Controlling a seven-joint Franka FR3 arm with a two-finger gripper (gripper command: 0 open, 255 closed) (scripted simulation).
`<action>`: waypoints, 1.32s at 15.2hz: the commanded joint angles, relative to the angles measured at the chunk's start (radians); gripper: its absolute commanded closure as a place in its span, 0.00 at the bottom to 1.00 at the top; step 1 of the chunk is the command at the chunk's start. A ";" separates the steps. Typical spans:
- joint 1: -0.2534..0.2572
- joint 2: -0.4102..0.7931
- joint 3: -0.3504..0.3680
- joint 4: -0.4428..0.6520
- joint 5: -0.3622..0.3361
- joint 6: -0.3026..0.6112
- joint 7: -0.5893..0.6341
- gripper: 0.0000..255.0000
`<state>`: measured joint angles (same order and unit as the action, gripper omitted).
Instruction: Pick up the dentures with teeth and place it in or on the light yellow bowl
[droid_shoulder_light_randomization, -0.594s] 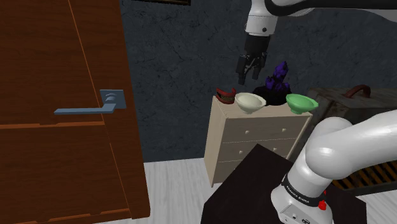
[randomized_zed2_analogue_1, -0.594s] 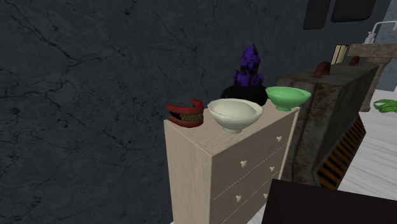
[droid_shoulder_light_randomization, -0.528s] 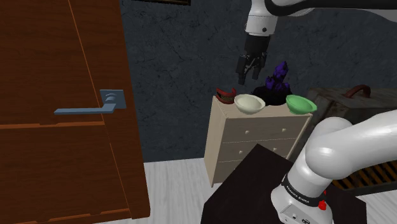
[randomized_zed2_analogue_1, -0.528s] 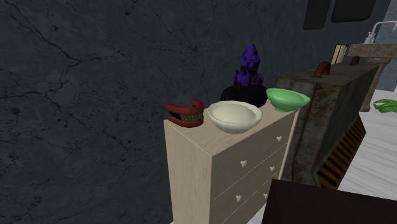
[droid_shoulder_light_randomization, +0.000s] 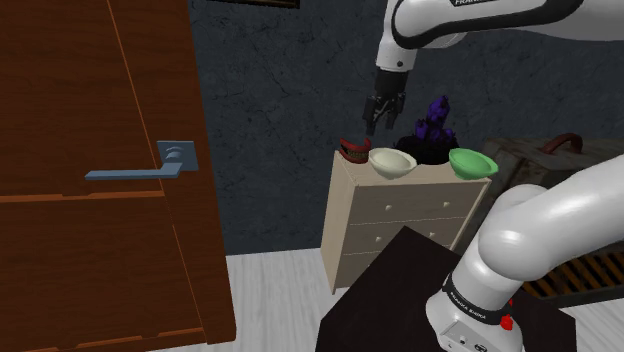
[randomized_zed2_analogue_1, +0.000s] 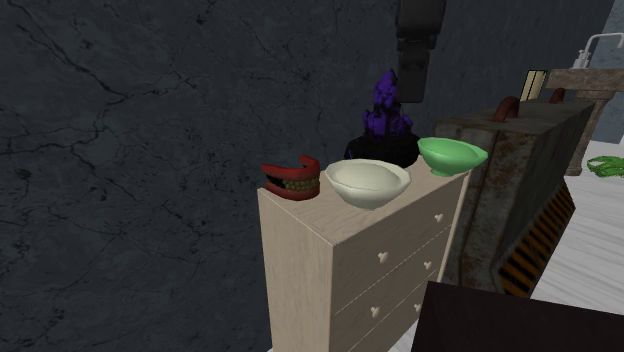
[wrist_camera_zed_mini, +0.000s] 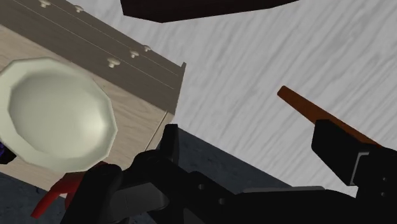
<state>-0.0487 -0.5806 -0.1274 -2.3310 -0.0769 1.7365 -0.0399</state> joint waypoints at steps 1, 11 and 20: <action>-0.008 0.059 -0.034 0.017 -0.006 0.046 -0.037 0.00; -0.031 0.394 -0.179 0.172 0.045 0.229 -0.226 0.00; -0.086 0.746 -0.248 0.426 0.202 0.295 -0.421 0.00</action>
<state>-0.1236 0.1245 -0.3692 -1.9388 0.1049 2.0293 -0.4352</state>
